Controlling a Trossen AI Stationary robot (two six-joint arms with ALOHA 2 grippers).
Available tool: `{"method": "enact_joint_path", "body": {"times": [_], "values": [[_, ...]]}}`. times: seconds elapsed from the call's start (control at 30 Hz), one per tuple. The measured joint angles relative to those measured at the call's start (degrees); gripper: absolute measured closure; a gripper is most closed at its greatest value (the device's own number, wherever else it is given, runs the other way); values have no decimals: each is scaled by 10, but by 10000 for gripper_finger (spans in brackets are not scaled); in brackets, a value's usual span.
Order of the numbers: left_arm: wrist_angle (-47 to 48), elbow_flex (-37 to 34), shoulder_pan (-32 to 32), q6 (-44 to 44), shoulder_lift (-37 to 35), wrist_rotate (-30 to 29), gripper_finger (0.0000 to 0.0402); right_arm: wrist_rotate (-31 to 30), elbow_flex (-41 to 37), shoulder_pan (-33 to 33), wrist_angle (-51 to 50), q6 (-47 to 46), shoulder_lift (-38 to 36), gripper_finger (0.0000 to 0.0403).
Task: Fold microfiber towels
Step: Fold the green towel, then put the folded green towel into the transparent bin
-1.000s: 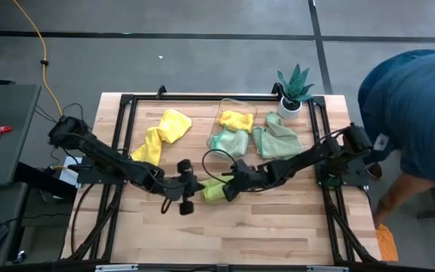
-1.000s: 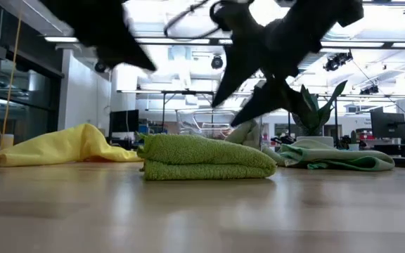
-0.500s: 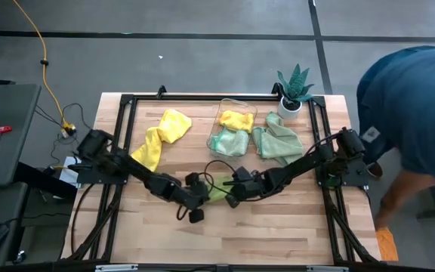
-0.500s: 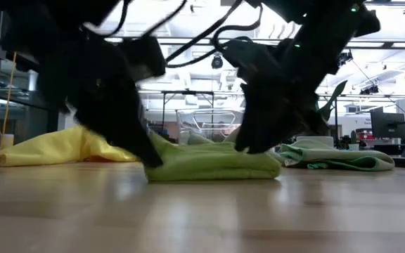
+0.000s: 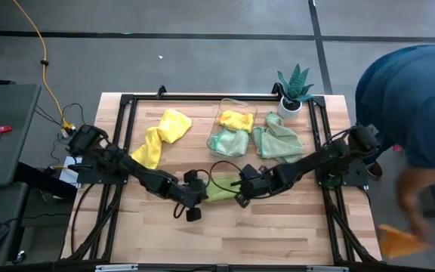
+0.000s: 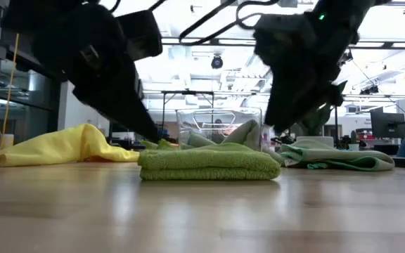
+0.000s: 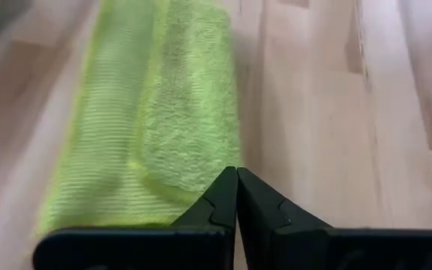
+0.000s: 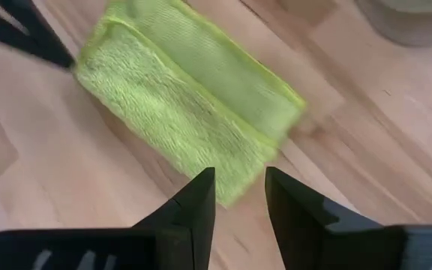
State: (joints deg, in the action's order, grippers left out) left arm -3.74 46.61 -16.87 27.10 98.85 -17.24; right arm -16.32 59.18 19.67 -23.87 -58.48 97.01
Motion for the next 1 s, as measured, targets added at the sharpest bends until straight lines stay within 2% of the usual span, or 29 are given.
{"method": "enact_joint_path", "body": {"times": [0.1, 0.2, 0.3, 0.47, 0.6, 0.7, 0.77, 0.87, 0.93, 1.0], "values": [[34, -1, 0, -16, -31, -5, 401, 22, 0, -4, -56, -26, -22, 291], [56, -1, 0, -22, -67, -7, 401, 66, 0, -9, -96, -42, -24, 270], [81, -1, 0, -23, -96, 4, 401, 85, 0, -12, -111, -42, -24, 233], [164, 0, 0, -22, -148, 67, 401, 84, 0, -13, -145, -43, -25, 161], [227, 0, -12, -6, -181, 74, 401, 106, -41, -13, -168, -69, -43, 132], [245, -1, -26, 8, -200, 65, 401, 136, -117, -8, -106, -128, -88, 128], [250, -1, -37, 15, -209, 58, 401, 142, -175, 1, -16, -179, -134, 128], [225, 0, -50, 25, -214, 48, 401, 113, -266, 14, 167, -271, -197, 128], [217, -1, -58, 29, -214, 38, 401, 92, -316, 16, 275, -324, -212, 128], [197, 0, -64, 29, -211, 18, 401, 69, -345, 16, 338, -353, -210, 128]]}}
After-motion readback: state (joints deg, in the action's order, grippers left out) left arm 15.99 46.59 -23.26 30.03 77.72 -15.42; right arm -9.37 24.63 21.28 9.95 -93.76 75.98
